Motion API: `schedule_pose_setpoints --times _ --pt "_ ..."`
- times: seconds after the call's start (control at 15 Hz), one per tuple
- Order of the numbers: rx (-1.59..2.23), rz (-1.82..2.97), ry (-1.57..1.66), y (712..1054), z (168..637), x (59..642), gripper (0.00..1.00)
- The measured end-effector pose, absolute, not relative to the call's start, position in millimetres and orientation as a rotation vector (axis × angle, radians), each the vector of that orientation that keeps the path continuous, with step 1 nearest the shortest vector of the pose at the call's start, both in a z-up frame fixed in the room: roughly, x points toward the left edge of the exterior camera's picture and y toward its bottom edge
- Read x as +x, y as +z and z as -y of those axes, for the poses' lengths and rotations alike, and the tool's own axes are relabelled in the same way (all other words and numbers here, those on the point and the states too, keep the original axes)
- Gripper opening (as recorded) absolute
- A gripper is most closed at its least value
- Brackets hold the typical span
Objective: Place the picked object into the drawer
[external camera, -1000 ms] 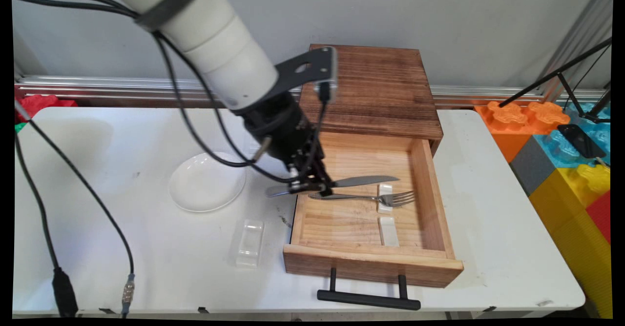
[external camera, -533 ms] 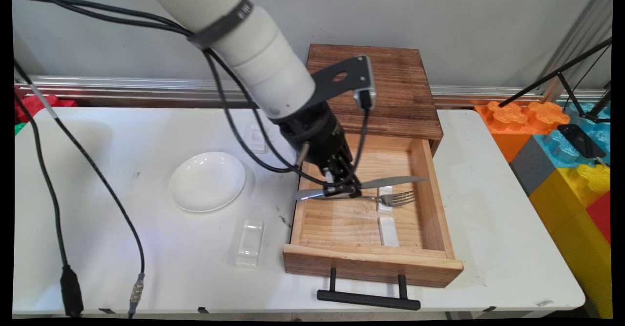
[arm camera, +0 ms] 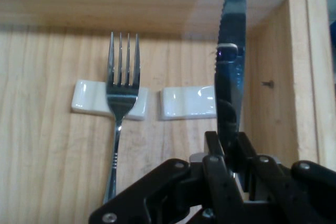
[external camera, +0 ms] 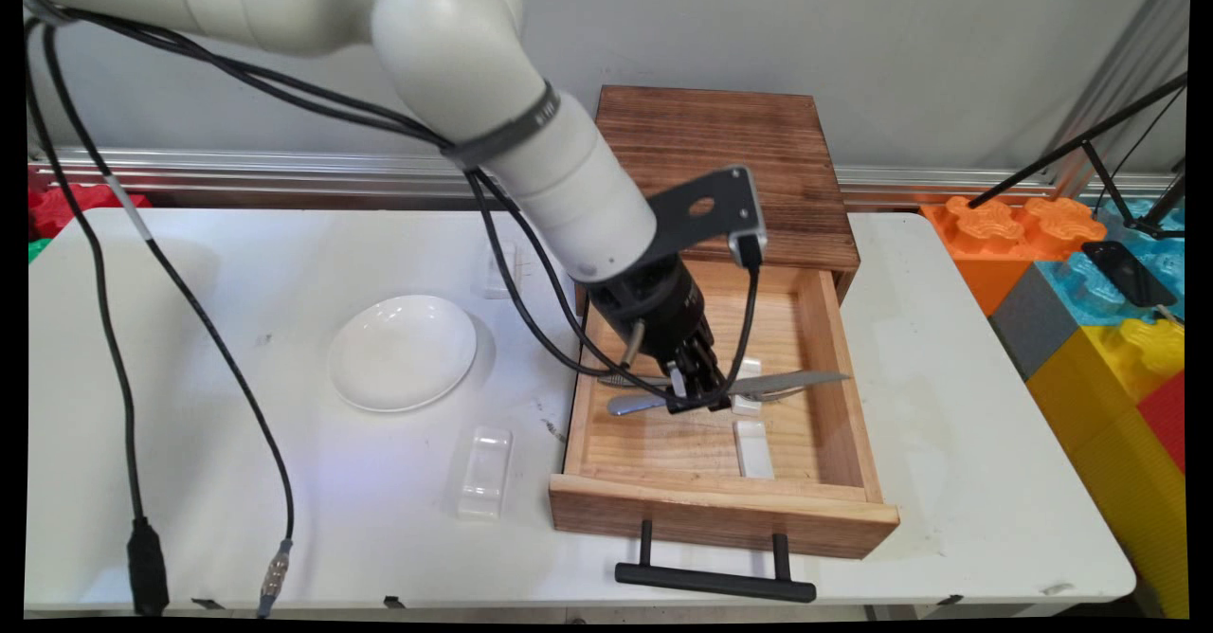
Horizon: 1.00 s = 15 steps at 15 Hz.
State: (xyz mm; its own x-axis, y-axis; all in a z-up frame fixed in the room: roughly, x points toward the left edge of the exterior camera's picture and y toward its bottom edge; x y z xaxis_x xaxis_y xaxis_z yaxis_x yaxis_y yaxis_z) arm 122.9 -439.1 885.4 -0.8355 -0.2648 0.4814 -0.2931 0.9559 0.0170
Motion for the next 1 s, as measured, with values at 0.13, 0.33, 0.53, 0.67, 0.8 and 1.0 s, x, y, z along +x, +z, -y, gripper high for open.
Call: schedule_pose_setpoints --times 0.13,0.33,0.53,0.67,0.8,1.0 --pt "0.396 2.613 0.079 871.3 442.3 118.4 0.00" --pt "0.400 2.615 0.076 853.2 446.1 114.1 0.00" --pt "0.405 2.619 0.064 837.1 448.0 111.4 0.00" --pt "0.408 2.621 0.057 830.2 448.9 110.1 0.00" --pt "0.412 2.621 0.049 822.9 449.9 108.6 0.00" --pt "0.418 2.619 0.032 814.2 450.8 106.3 0.00"
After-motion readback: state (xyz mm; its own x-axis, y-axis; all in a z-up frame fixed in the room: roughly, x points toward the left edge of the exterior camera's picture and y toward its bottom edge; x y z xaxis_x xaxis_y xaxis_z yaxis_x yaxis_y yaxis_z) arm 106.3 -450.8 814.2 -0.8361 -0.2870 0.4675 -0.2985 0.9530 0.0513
